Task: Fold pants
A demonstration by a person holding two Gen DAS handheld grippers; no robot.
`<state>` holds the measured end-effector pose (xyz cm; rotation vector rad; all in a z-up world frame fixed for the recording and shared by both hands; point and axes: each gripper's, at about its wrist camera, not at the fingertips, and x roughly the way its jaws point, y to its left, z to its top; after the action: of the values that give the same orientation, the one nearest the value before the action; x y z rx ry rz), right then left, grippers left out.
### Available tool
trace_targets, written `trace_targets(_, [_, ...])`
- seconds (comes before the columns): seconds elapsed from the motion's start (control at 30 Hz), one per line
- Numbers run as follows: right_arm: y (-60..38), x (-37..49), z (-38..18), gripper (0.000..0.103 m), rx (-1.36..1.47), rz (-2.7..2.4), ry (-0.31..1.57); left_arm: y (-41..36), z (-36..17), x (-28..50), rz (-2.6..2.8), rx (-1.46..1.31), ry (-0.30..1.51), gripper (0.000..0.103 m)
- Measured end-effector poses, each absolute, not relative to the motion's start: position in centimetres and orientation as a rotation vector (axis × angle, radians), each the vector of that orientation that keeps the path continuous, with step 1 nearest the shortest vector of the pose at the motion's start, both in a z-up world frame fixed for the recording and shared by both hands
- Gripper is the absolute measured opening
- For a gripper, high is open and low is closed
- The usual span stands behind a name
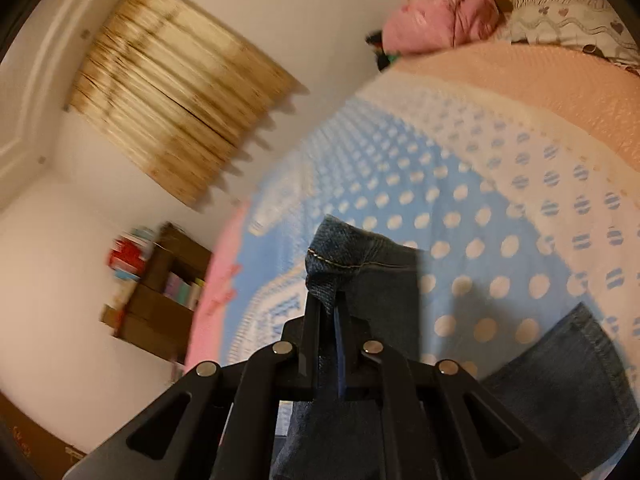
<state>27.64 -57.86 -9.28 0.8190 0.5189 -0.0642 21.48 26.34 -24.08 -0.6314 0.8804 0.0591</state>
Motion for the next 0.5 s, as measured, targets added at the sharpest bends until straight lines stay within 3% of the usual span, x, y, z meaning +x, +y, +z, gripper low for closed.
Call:
trace_targets(0.1, [-60.5, 21.7, -13.1, 0.006, 0.874, -0.155, 0.522, 26.3, -24.4, 20.8, 0.063, -0.633, 0.878, 0.064])
trace_targets(0.3, [-63.6, 11.8, -28.7, 0.006, 1.082, -0.411, 0.709, 25.7, -24.5, 20.7, 0.065, -0.593, 0.886, 0.067])
trace_targets(0.4, [-62.9, 9.6, -30.3, 0.003, 1.147, -0.407, 0.605, 25.7, -24.5, 21.0, 0.073, -0.601, 0.891, 0.067])
trace_targets(0.5, [-63.1, 10.2, -30.0, 0.003, 1.131, -0.43, 0.631, 25.8, -24.4, 21.1, 0.077, -0.599, 0.889, 0.068])
